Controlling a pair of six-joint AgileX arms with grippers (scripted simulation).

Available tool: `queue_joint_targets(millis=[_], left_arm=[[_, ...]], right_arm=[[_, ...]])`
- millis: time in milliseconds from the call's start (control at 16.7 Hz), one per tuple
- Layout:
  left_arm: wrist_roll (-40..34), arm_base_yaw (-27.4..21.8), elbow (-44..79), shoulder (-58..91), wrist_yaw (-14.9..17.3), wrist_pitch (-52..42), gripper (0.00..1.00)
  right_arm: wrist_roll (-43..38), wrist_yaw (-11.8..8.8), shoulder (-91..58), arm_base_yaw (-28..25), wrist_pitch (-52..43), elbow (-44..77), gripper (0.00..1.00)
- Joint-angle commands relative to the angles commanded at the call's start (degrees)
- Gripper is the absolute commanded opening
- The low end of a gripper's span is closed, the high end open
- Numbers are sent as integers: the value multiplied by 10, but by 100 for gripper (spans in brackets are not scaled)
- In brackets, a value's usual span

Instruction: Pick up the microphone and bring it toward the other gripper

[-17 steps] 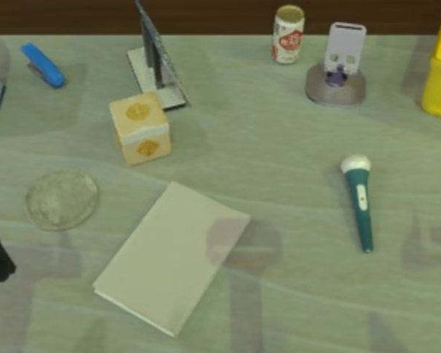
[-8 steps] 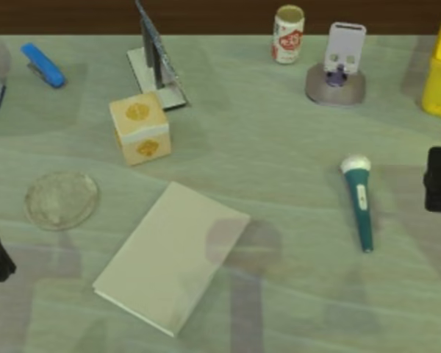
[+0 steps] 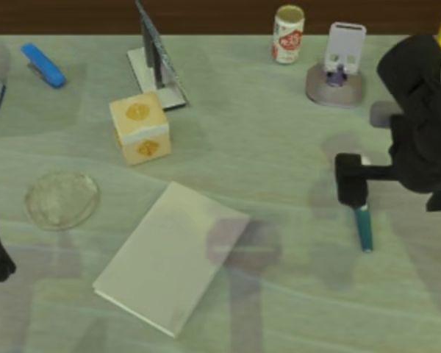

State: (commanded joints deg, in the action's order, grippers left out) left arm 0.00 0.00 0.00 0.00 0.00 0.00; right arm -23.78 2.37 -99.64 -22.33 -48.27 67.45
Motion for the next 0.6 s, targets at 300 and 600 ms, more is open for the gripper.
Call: queue_joint_targets(millis=[300,600], left_arm=[[0,0,0,0,0,0,100],[0,0,0,0,0,0,100]], right_arm=[[-20,1,-73,-19,-34,61,100],[-19,1,-72,-16,-31,58,100]])
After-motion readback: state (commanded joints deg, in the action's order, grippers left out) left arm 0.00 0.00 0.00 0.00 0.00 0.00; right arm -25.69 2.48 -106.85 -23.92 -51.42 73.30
